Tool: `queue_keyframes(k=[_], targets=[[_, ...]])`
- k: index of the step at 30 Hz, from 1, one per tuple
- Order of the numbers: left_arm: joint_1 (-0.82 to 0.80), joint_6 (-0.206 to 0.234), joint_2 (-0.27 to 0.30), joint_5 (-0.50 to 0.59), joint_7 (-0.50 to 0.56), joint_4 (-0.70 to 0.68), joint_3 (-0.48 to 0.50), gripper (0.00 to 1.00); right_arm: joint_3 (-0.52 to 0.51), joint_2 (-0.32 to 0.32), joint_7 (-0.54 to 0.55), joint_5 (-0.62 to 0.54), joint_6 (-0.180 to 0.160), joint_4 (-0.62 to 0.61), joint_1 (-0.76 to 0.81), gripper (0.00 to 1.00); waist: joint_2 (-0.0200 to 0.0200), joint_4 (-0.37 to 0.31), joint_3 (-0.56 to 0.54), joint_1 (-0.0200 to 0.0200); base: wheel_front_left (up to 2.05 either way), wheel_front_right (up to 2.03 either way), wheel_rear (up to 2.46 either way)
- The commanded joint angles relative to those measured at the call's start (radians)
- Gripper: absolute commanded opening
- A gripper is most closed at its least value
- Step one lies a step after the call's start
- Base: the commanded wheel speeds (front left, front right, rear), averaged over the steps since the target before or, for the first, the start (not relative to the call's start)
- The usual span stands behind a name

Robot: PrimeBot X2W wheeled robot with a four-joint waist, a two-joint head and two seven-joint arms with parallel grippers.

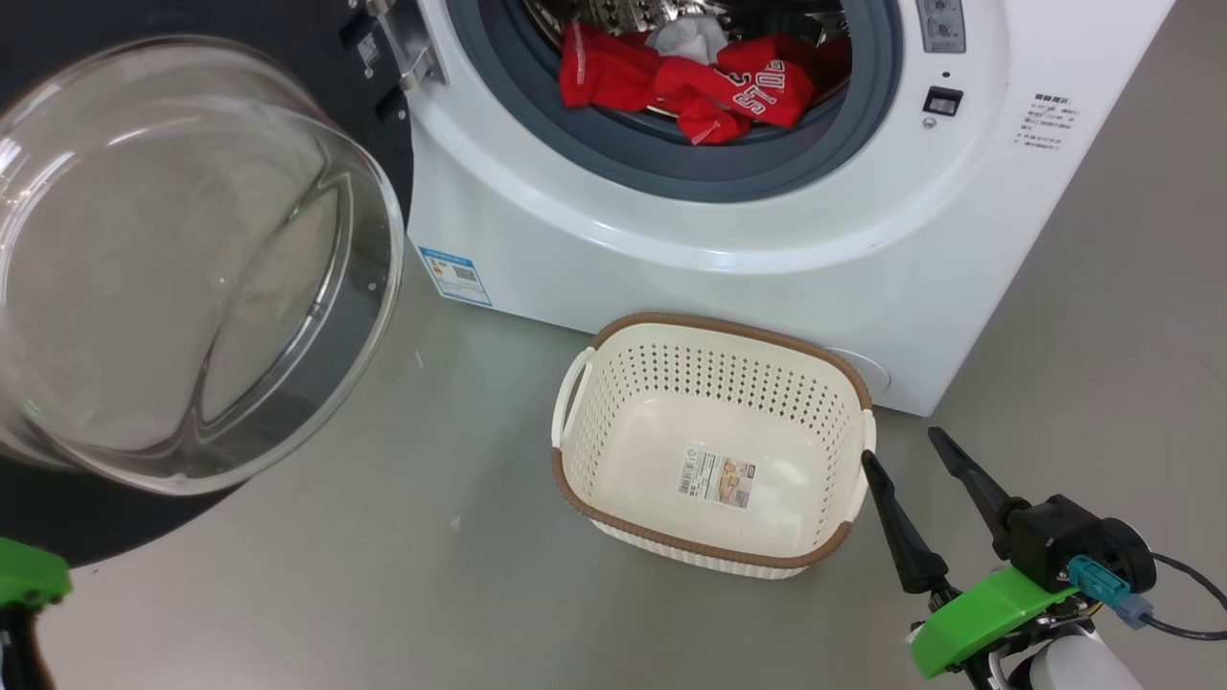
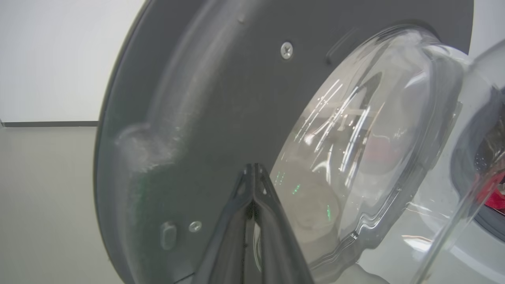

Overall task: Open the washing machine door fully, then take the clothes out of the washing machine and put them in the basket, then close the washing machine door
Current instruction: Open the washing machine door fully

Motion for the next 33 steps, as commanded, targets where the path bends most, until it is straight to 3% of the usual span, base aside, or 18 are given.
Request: queue_keyframes(k=[1,3,4,7,8,9,10,21,33], targets=[[0.025,-0.005,0.037,-0.014,-0.005,-0.04,0.008,0.0,0.024,-0.002,-0.009,-0.002,0.003,-0.021,-0.005,1.0,-0.0001,0.0,-0.01,0.0,0.0,0.0,0.0],[0.049,-0.005,0.027,-0.03,-0.005,-0.061,-0.002,0.03,0.024,-0.002,-0.009,0.001,0.003,-0.021,-0.002,1.0,-0.0001,-0.001,-0.02,0.0,0.0,0.0,0.0],[0.062,-0.005,0.021,-0.039,-0.005,-0.075,-0.01,0.1,0.023,-0.002,-0.009,0.003,0.003,-0.021,0.0,1.0,-0.0001,-0.003,-0.026,0.0,0.0,0.0,0.0],[0.106,-0.005,0.005,-0.05,-0.005,-0.114,-0.025,0.44,0.018,0.001,-0.009,0.007,0.003,-0.024,0.009,1.0,-0.0001,-0.006,-0.042,0.0,0.0,0.0,0.0],[0.121,-0.005,-0.002,-0.055,-0.005,-0.129,-0.037,0.62,0.016,0.001,-0.009,0.008,0.003,-0.026,0.013,1.0,-0.0001,-0.008,-0.047,0.0,0.0,0.0,0.0],[0.136,-0.005,-0.007,-0.057,-0.005,-0.144,-0.05,0.91,0.014,0.002,-0.009,0.009,0.003,-0.027,0.016,1.0,-0.0001,-0.009,-0.053,0.0,0.0,0.0,0.0],[0.151,-0.005,-0.011,-0.059,-0.005,-0.156,-0.066,1.0,0.011,0.003,-0.009,0.01,0.003,-0.028,0.021,1.0,-0.0001,-0.01,-0.06,0.0,0.0,0.0,0.0],[0.27,-0.005,-0.034,-0.104,-0.005,-0.263,-0.177,1.0,-0.016,0.011,-0.009,0.016,0.003,-0.047,0.064,1.0,-0.0001,-0.038,-0.098,0.0,0.0,0.0,0.0],[0.372,-0.006,-0.037,-0.132,-0.005,-0.391,-0.321,1.0,-0.061,0.017,-0.009,0.019,0.003,-0.068,0.094,1.0,-0.0001,-0.13,-0.12,0.0,0.0,0.0,0.0]])
